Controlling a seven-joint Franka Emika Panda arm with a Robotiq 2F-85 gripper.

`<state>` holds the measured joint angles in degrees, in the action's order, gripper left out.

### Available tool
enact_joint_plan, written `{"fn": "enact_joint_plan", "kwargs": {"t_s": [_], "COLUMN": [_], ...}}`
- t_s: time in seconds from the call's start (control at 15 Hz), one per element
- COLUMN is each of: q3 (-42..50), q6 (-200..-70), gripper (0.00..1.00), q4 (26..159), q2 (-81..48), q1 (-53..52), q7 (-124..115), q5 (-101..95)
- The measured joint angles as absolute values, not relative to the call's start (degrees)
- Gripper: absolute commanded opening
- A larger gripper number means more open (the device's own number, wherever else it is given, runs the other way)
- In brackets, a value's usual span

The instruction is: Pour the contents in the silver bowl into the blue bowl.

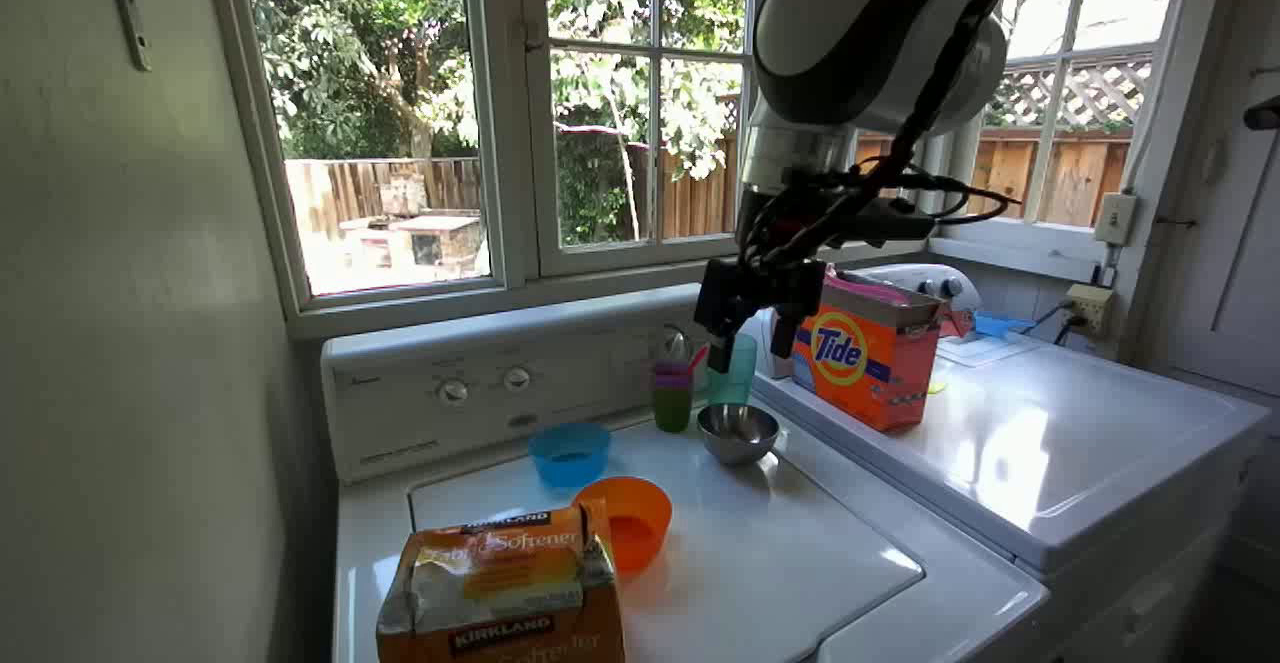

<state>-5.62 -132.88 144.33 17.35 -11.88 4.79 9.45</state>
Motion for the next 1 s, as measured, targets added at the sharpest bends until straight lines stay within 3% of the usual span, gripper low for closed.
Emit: {"fn": "enact_joint_plan", "kwargs": {"t_s": [0.6,1.0], "q3": [-5.2,-3.9], "q6": [-133.0,-138.8], "gripper": [1.0,1.0], "q4": [144.0,139.9], "q2": [16.6,7.3], "q1": [-10.8,-5.7], "q7": [3.6,0.1], "q5": [9.4,8.2]}}
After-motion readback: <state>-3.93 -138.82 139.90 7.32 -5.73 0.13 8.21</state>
